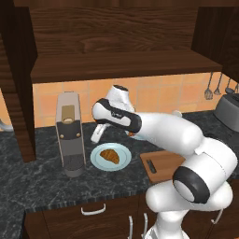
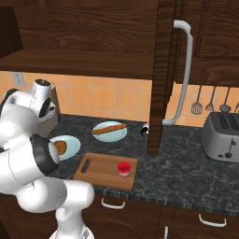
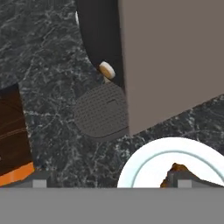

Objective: From the different types of pastries on the counter, select a croissant and place it on the cutting board. Then retrieve a jar of jam from the cabinet and place it alongside the croissant on the cutting board.

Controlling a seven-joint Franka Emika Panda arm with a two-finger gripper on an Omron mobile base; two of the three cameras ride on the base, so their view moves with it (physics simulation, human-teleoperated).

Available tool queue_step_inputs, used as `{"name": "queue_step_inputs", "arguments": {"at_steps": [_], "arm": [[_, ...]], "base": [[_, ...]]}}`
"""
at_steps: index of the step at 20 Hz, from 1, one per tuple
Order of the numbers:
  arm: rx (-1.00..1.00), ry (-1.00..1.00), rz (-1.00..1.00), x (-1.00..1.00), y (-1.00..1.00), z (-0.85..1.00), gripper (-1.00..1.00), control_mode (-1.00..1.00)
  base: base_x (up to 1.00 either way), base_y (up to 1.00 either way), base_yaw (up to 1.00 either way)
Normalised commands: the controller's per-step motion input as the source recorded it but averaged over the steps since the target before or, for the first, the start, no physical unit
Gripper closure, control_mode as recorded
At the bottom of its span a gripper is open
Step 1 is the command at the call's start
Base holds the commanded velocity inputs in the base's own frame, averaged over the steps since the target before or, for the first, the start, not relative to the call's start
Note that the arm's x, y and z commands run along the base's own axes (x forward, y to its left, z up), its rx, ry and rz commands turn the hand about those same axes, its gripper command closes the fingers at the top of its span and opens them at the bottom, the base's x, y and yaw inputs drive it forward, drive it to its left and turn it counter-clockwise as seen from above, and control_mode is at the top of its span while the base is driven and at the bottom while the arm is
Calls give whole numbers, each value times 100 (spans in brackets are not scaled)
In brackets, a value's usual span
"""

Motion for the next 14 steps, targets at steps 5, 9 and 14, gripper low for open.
{"name": "queue_step_inputs", "arguments": {"at_steps": [5, 9, 14], "arm": [[0, -12, -48, 11, 6, -2, -100, -100], [0, -2, -14, 45, -11, 0, -100, -100], [3, 0, 3, 44, -34, 1, -100, -100]], "base": [[0, 0, 0], [0, 0, 0], [0, 0, 0]]}}
